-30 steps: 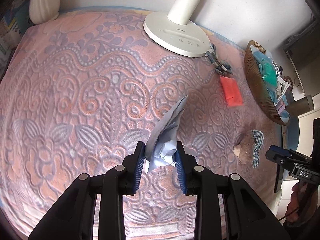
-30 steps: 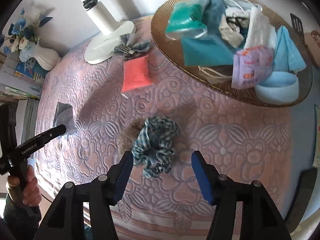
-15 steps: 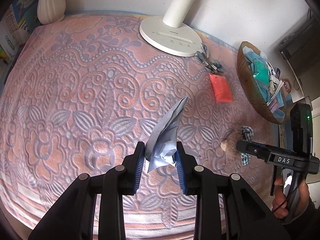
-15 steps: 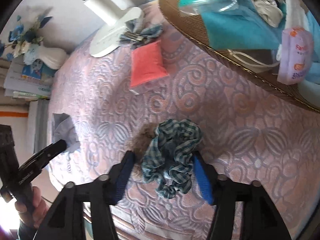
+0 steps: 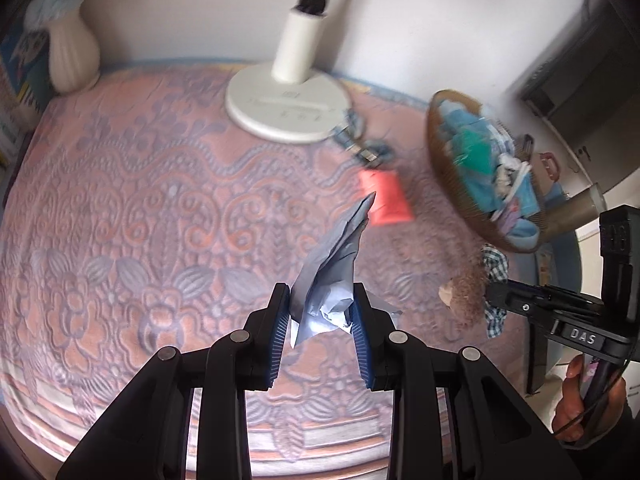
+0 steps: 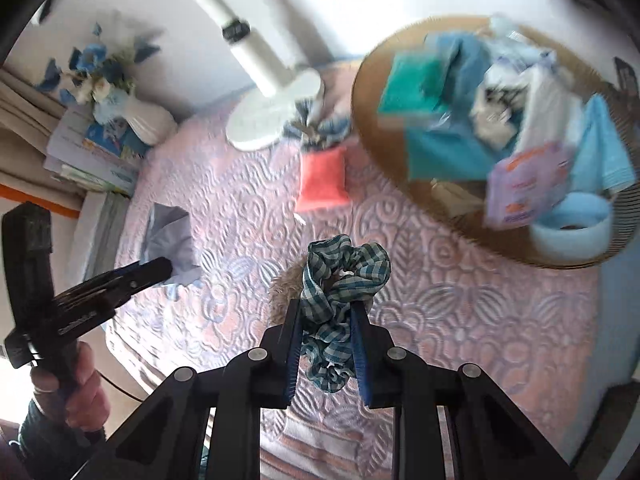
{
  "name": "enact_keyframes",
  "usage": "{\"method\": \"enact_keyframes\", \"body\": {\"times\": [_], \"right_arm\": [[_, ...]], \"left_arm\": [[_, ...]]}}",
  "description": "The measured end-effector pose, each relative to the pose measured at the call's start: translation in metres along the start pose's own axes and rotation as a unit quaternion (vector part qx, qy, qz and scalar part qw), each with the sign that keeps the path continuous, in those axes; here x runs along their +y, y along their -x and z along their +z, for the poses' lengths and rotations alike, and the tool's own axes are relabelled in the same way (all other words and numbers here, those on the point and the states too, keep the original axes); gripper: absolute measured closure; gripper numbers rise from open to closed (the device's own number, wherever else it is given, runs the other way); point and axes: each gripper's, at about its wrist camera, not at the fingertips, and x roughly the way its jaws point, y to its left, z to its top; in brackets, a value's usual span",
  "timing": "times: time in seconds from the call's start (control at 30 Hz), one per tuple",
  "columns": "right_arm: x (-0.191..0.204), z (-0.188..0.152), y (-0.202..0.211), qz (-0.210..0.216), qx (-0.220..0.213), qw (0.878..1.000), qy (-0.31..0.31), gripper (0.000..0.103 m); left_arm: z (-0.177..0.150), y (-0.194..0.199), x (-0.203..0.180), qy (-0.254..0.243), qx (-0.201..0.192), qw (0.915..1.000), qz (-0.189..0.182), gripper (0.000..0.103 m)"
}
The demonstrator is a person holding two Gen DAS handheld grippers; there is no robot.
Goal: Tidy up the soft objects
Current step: 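Carry the grey cloth and checked scrunchie onto the amber plate and release, then grasp the checked bow clip with the left tool while the right tool grasps the red pouch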
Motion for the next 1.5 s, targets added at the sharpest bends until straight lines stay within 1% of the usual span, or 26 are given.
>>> {"method": "enact_keyframes", "body": {"times": [0.07,0.13,0.2,0.23,0.33,0.4,0.5,0.63,0.7,0.73,0.77,0.8,0.83,0.87,0.9,0.93,1.03,1.13,1.23,1.3,1.37,1.43,1.5], "right_arm": [[0.003,0.003,0.017,0.002,-0.019,1.000,-0.003,0.081],[-0.001,0.006,0.037,-0.001,-0.041,0.999,-0.005,0.081],[-0.004,0.011,0.062,-0.030,-0.068,0.997,0.000,0.081],[-0.007,0.015,0.078,-0.049,-0.089,0.995,0.004,0.081],[-0.023,0.027,0.116,-0.067,-0.138,0.988,-0.006,0.081],[-0.032,0.038,0.135,-0.091,-0.164,0.982,-0.009,0.081],[-0.040,0.052,0.150,-0.114,-0.186,0.976,-0.016,0.081],[-0.053,0.066,0.163,-0.125,-0.201,0.971,-0.035,0.081],[-0.058,0.069,0.165,-0.127,-0.203,0.970,-0.039,0.081],[-0.061,0.070,0.164,-0.133,-0.203,0.969,-0.043,0.079],[-0.065,0.073,0.161,-0.144,-0.199,0.968,-0.051,0.073],[-0.068,0.073,0.158,-0.153,-0.196,0.967,-0.058,0.069],[-0.071,0.073,0.155,-0.161,-0.195,0.965,-0.064,0.060],[-0.075,0.072,0.154,-0.166,-0.198,0.964,-0.069,0.050],[-0.080,0.071,0.154,-0.168,-0.202,0.962,-0.073,0.049],[-0.086,0.069,0.153,-0.169,-0.201,0.962,-0.077,0.049],[-0.102,0.062,0.154,-0.171,-0.190,0.962,-0.100,0.049],[-0.107,0.053,0.156,-0.170,-0.184,0.962,-0.105,0.049],[-0.098,0.047,0.153,-0.185,-0.177,0.962,-0.090,0.049],[-0.088,0.045,0.147,-0.191,-0.171,0.964,-0.076,0.049],[-0.080,0.045,0.139,-0.183,-0.164,0.967,-0.069,0.049],[-0.073,0.047,0.132,-0.172,-0.158,0.970,-0.066,0.049],[-0.065,0.049,0.125,-0.161,-0.153,0.973,-0.063,0.049]], "left_arm": [[0.008,0.007,-0.011,-0.012,-0.009,0.9998,-0.011,0.076],[0.019,0.013,-0.026,-0.033,-0.021,0.9992,-0.012,0.076],[0.034,0.023,-0.045,-0.060,-0.040,0.9972,-0.016,0.076],[0.039,0.026,-0.052,-0.068,-0.047,0.9963,-0.021,0.076],[0.061,0.036,-0.085,-0.104,-0.074,0.9908,-0.044,0.076],[0.076,0.036,-0.105,-0.124,-0.082,0.9874,-0.054,0.076],[0.092,0.035,-0.131,-0.153,-0.093,0.9819,-0.060,0.076],[0.109,0.024,-0.166,-0.183,-0.094,0.9761,-0.070,0.075],[0.113,0.019,-0.178,-0.193,-0.096,0.9737,-0.072,0.072],[0.115,0.015,-0.184,-0.201,-0.100,0.9723,-0.067,0.071],[0.117,0.012,-0.189,-0.204,-0.103,0.9716,-0.062,0.068],[0.118,0.008,-0.192,-0.205,-0.106,0.9710,-0.061,0.062],[0.120,0.000,-0.193,-0.204,-0.102,0.9715,-0.065,0.059],[0.121,-0.006,-0.192,-0.199,-0.094,0.9734,-0.062,0.049],[0.122,-0.011,-0.190,-0.193,-0.085,0.9760,-0.057,0.040],[0.122,-0.017,-0.185,-0.181,-0.077,0.9790,-0.054,0.040],[0.120,-0.025,-0.165,-0.155,-0.056,0.9844,-0.063,0.040],[0.114,-0.023,-0.145,-0.141,-0.053,0.9870,-0.058,0.040],[0.103,-0.016,-0.119,-0.122,-0.055,0.9904,-0.036,0.040],[0.099,-0.013,-0.097,-0.097,-0.052,0.9935,-0.028,0.040],[0.096,-0.010,-0.079,-0.075,-0.047,0.9957,-0.025,0.040],[0.091,-0.005,-0.058,-0.059,-0.046,0.9971,-0.015,0.040],[0.088,0.000,-0.045,-0.051,-0.046,0.9976,-0.008,0.040]]}}
